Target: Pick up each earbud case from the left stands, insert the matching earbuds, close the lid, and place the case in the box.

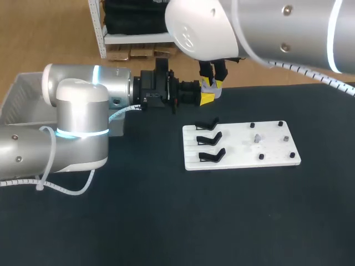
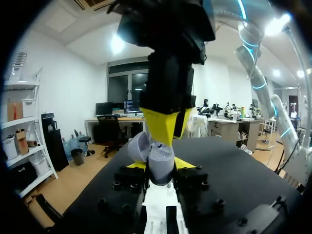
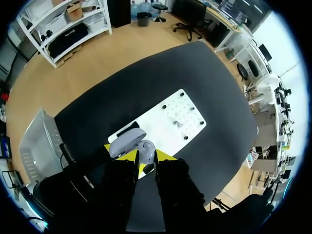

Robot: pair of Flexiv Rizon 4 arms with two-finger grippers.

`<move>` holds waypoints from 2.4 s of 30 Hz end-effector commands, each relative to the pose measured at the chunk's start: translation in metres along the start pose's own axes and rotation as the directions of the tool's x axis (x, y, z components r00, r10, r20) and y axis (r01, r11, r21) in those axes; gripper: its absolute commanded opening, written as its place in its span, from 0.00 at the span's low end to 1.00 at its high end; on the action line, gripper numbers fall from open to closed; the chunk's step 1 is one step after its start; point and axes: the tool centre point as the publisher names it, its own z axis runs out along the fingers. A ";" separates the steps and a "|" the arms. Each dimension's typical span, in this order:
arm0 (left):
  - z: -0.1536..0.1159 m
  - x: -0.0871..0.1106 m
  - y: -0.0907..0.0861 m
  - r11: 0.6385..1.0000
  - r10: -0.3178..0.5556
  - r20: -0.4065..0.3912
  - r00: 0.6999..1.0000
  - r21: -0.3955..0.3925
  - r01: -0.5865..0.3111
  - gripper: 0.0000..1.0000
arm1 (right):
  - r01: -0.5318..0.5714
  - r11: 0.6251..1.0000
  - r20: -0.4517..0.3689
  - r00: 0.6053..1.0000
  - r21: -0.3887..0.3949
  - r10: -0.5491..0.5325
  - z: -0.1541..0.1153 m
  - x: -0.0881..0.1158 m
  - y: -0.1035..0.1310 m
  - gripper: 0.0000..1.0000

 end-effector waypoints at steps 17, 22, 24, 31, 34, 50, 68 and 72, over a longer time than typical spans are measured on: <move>0.000 0.002 0.000 1.000 0.005 0.008 1.000 -0.003 -0.005 0.00 | 0.007 1.000 -0.019 1.000 0.021 -0.007 0.012 0.001 0.002 0.00; 0.000 0.002 0.000 1.000 0.005 0.008 1.000 -0.003 -0.005 0.00 | 0.006 1.000 -0.016 1.000 0.017 -0.006 0.011 0.001 0.001 0.33; 0.000 0.002 0.000 1.000 0.005 0.008 1.000 -0.003 -0.005 0.00 | 0.007 1.000 -0.013 1.000 0.016 -0.007 0.010 0.001 0.001 0.35; 0.000 0.002 0.000 1.000 0.005 0.008 1.000 -0.003 -0.005 0.00 | 0.006 1.000 -0.001 1.000 -0.014 -0.006 0.000 0.006 -0.005 0.36; 0.000 0.002 0.000 1.000 0.005 0.008 1.000 -0.003 -0.005 0.00 | 0.026 0.997 0.024 0.999 -0.079 -0.025 -0.010 0.012 -0.013 0.39; 0.000 0.002 0.000 1.000 0.005 0.008 1.000 -0.003 -0.005 0.00 | 0.275 0.869 0.168 0.960 -0.412 -0.224 -0.031 0.040 -0.067 1.00; 0.000 0.002 0.000 1.000 0.005 0.008 1.000 -0.003 -0.005 0.00 | 0.351 0.836 0.216 0.934 -0.421 -0.283 -0.030 0.046 -0.090 1.00; 0.000 0.002 0.000 1.000 0.005 0.008 1.000 -0.003 -0.005 0.00 | 0.351 0.836 0.216 0.934 -0.421 -0.283 -0.030 0.046 -0.090 1.00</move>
